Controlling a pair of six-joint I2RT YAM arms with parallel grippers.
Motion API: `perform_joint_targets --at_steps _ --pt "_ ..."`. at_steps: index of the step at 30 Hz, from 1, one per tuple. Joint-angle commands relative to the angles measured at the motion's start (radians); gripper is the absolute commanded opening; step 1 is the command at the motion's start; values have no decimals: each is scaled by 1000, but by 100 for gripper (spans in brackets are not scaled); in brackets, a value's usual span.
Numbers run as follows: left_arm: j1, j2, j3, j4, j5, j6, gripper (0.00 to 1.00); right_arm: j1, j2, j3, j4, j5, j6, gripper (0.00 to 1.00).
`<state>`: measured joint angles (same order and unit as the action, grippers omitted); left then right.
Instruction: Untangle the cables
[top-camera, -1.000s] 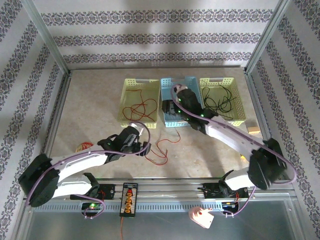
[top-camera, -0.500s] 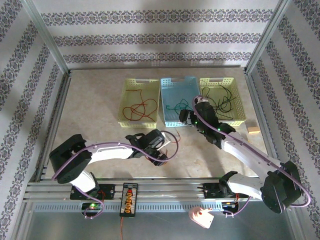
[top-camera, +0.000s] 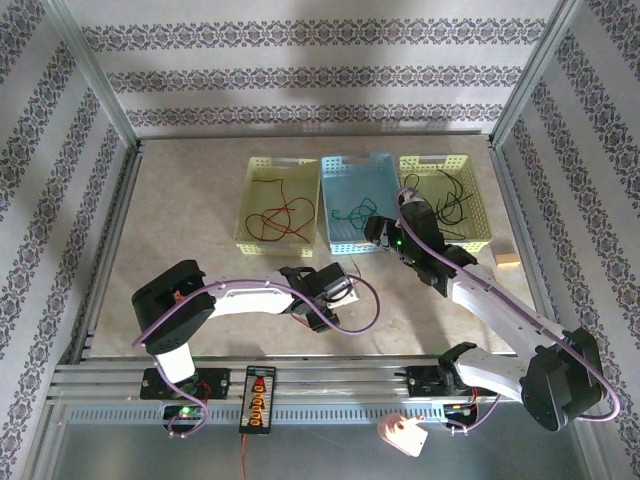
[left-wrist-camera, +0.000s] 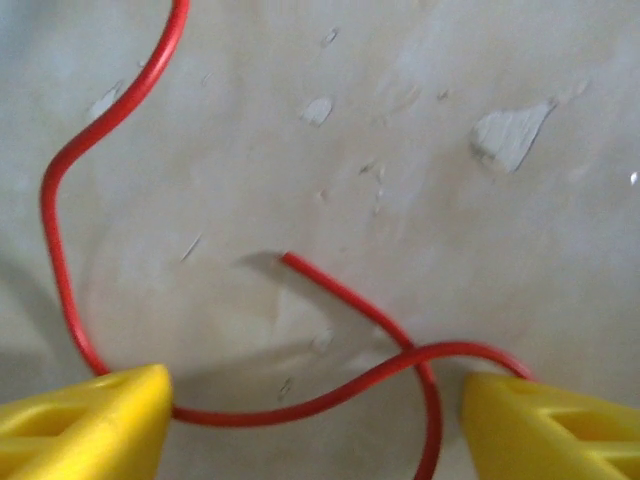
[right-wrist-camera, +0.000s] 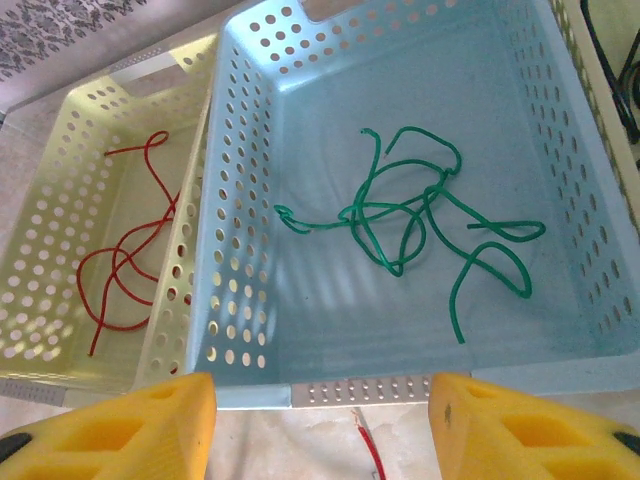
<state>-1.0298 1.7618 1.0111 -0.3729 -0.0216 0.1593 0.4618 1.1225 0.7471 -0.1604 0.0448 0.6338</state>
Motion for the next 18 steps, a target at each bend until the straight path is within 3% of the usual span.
perform_joint_targets --at_steps 1,7,10,18 --pt "8 69 14 -27 -53 77 52 -12 -29 -20 0 -14 22 58" --pt "35 68 14 -21 86 38 12 -21 -55 -31 -9 -17 27 58" --pt "42 31 14 0 93 3 0 -22 -61 -32 -13 -18 30 58" --pt "77 -214 -18 96 38 -97 0 -39 -70 -28 -15 6 37 58"
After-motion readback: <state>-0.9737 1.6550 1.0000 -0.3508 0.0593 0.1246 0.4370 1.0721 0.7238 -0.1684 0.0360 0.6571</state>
